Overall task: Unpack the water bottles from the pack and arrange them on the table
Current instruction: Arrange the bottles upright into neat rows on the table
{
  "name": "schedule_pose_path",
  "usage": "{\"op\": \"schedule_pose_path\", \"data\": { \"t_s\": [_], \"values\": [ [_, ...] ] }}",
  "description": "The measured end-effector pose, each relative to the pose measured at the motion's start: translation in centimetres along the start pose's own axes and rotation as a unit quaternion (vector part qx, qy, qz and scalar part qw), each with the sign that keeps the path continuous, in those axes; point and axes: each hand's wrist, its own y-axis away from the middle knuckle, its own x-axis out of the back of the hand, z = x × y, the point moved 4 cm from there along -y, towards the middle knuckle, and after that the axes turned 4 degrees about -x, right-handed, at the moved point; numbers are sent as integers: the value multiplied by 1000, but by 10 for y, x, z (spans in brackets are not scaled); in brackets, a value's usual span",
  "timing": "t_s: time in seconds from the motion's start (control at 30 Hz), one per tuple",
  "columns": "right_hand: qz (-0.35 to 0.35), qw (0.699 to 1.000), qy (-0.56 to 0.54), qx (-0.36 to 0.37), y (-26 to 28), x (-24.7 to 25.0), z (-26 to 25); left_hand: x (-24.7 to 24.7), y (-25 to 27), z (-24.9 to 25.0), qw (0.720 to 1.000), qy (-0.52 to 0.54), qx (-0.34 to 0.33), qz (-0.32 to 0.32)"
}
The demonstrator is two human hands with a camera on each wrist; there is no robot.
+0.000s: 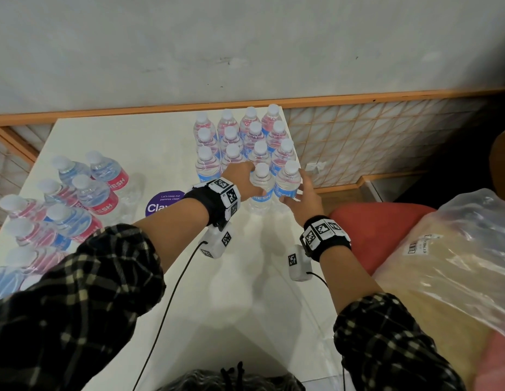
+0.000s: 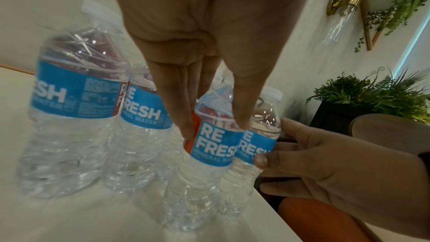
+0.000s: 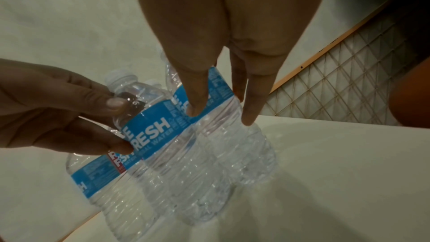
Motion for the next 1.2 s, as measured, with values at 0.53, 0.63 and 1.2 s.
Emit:
{"op": "schedule_pose_path", "data": {
  "t_s": [0.53,0.63,1.2],
  "values": [
    [5,1000,14,-16,-10,5,7,1,-2,11,1000,0,-5,6],
    [3,1000,16,-13,-9,5,7,1,-1,10,1000,10,-6,9],
    [63,991,116,-35,29,-4,11,39,53,-35,991,-119,5,-61]
  ]
}}
